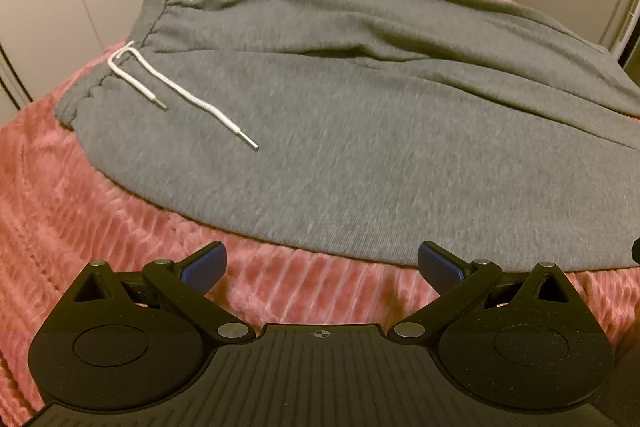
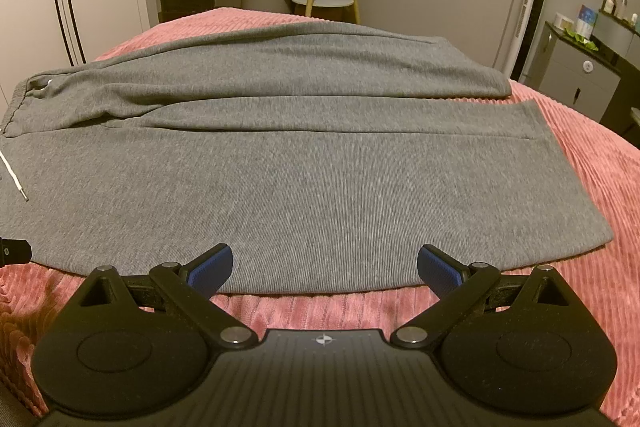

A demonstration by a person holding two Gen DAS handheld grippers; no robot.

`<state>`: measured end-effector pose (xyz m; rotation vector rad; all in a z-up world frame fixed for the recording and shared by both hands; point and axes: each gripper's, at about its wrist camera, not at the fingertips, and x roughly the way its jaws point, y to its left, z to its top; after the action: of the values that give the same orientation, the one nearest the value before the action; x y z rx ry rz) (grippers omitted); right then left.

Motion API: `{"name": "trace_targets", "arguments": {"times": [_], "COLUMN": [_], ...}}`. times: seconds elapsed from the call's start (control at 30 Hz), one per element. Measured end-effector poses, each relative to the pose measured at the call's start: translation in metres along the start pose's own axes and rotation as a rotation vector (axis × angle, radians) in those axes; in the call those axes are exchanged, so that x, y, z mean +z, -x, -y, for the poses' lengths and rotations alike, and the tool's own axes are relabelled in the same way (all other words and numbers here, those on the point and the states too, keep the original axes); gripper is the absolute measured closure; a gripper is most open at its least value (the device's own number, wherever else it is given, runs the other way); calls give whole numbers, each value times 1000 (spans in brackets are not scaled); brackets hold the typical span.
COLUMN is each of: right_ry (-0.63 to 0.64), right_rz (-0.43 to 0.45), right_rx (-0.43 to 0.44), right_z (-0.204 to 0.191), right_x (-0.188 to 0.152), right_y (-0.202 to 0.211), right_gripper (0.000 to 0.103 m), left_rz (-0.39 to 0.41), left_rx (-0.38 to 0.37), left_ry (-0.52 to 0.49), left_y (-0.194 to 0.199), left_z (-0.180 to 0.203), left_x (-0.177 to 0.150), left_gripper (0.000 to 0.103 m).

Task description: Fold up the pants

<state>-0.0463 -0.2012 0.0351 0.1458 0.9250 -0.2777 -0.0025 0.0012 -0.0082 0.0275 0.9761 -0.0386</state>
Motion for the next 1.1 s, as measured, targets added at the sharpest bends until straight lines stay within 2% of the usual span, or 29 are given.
{"name": "trace_targets", "arguments": {"times": [1.1], "right_ry": [-3], "right_rz": [-4], "right_rx": [2], "right_z": [0], "right_x": [-1], "right_y": [-1], "right_gripper": [4], "left_rz": [-24], "left_rx": [-4], "left_ry": [8], "left_y": [-1], "left_z": [-1], "left_x": [1], "left_gripper": [0]}}
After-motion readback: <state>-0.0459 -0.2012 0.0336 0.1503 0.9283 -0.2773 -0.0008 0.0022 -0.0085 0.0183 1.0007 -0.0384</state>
